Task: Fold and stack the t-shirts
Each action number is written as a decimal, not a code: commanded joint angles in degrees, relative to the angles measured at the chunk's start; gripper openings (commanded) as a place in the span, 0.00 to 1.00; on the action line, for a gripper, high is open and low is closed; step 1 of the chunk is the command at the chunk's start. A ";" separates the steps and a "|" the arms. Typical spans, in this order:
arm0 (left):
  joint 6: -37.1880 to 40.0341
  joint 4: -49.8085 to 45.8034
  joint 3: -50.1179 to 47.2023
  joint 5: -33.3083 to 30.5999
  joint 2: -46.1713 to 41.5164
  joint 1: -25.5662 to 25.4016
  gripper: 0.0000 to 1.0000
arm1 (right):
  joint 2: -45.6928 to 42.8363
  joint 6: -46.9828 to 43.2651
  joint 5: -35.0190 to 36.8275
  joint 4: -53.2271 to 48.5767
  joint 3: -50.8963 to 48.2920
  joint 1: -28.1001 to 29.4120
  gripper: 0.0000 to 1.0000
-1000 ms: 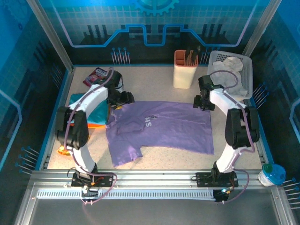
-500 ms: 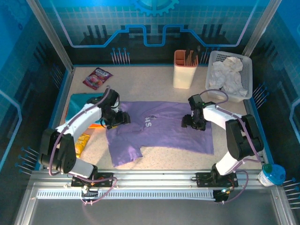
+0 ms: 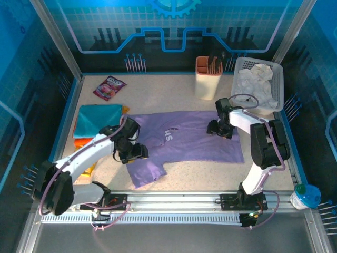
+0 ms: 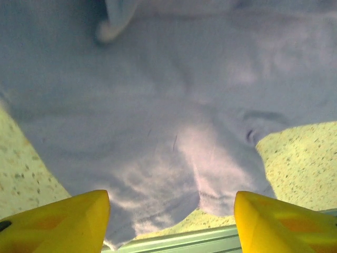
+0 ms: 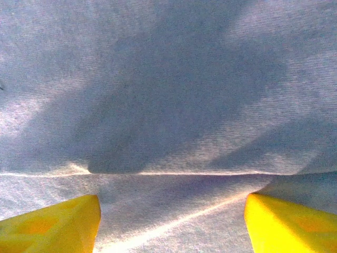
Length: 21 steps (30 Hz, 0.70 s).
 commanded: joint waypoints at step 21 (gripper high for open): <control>-27.27 7.20 -18.04 2.13 -8.45 -17.31 0.50 | -26.92 5.42 -8.25 -6.84 -19.29 -14.05 0.78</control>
